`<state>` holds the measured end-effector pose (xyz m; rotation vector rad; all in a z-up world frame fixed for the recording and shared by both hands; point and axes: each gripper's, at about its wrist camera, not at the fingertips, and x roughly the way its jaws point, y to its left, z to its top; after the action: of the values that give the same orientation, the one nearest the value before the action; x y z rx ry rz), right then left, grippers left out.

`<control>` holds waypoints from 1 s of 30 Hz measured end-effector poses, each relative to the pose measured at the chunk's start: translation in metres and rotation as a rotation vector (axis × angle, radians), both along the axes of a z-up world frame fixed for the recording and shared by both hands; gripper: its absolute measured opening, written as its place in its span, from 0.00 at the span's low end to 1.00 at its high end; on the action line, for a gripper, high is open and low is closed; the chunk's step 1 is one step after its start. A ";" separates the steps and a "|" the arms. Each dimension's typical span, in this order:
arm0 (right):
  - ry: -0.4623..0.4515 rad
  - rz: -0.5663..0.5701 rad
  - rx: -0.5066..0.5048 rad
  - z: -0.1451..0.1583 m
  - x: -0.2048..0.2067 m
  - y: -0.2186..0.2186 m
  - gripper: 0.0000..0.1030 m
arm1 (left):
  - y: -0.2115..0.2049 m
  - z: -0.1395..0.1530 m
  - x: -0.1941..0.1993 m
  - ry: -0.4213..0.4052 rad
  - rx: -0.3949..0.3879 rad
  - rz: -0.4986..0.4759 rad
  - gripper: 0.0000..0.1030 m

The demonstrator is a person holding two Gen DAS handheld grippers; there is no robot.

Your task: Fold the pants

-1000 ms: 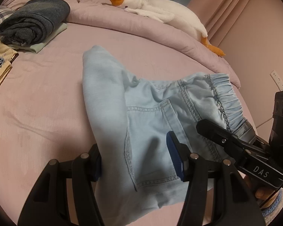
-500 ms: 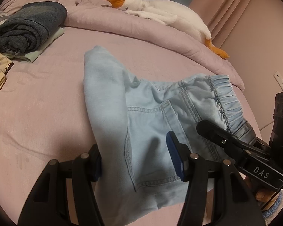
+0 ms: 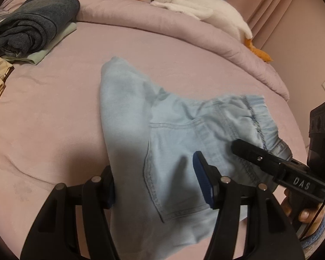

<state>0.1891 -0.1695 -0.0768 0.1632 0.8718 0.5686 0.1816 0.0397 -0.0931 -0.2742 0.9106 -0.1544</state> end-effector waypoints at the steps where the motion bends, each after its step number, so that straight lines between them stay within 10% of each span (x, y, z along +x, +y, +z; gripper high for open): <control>1: 0.018 -0.007 0.006 -0.003 0.003 -0.002 0.43 | 0.001 -0.003 0.000 0.008 0.010 0.006 0.62; 11: 0.256 -0.111 0.119 -0.043 0.019 -0.038 0.60 | 0.008 -0.024 -0.008 0.069 0.055 0.035 0.79; 30: 0.155 -0.057 -0.109 -0.029 -0.021 -0.038 0.68 | 0.009 -0.034 -0.052 0.035 0.138 0.023 0.90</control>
<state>0.1681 -0.2074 -0.1062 0.1336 1.0433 0.4585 0.1295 0.0487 -0.1272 -0.1594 0.9480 -0.0651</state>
